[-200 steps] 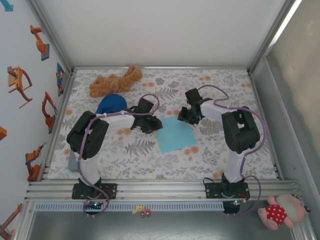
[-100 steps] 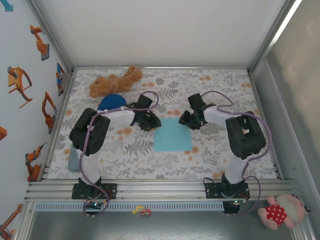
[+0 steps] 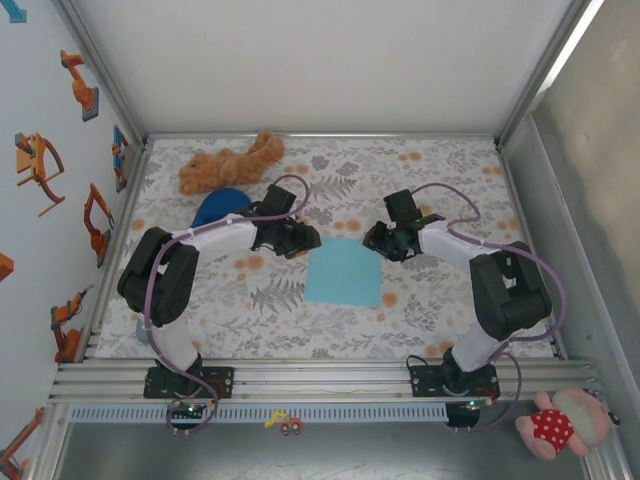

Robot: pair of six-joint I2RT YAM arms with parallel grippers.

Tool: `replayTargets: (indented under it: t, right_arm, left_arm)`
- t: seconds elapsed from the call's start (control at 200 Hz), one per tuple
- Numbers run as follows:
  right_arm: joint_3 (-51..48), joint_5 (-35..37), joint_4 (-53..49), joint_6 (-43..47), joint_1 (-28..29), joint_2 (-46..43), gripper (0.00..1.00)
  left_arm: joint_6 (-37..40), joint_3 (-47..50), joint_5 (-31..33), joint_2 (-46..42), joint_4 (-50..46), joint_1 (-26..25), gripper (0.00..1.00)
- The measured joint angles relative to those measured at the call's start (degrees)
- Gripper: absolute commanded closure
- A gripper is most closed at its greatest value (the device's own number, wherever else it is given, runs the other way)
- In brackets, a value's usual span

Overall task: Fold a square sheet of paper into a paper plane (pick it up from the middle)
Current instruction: Rotate the square sheet of paper at the center of the table, then first fold in half a square sheet of paper at the center of the table.

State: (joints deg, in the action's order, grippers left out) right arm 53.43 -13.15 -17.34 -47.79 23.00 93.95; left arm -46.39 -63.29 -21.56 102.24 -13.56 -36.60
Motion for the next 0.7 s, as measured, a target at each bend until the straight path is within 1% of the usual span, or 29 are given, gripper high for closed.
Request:
replayTargets:
  t: [0.085,0.29,0.396,0.701]
  right_arm:
    - [-2.5,-1.1,0.4,0.0,0.0,0.0,0.65]
    - [-5.5,-3.0,0.8,0.0,0.0,0.0,0.68]
    - [-5.7,-3.4,1.4,0.0,0.0,0.0,0.71]
    - [-5.8,-3.8,1.8,0.0,0.0,0.3,0.73]
  left_arm:
    - [-2.3,2.1,-1.1,-0.3,2.8,-0.8,0.62]
    - [-4.2,2.8,-2.1,3.2,4.2,-1.8,0.69]
    - [-4.3,2.7,-2.1,4.8,4.1,-1.7,0.70]
    - [-4.3,2.2,-2.1,6.1,4.1,-1.7,0.73]
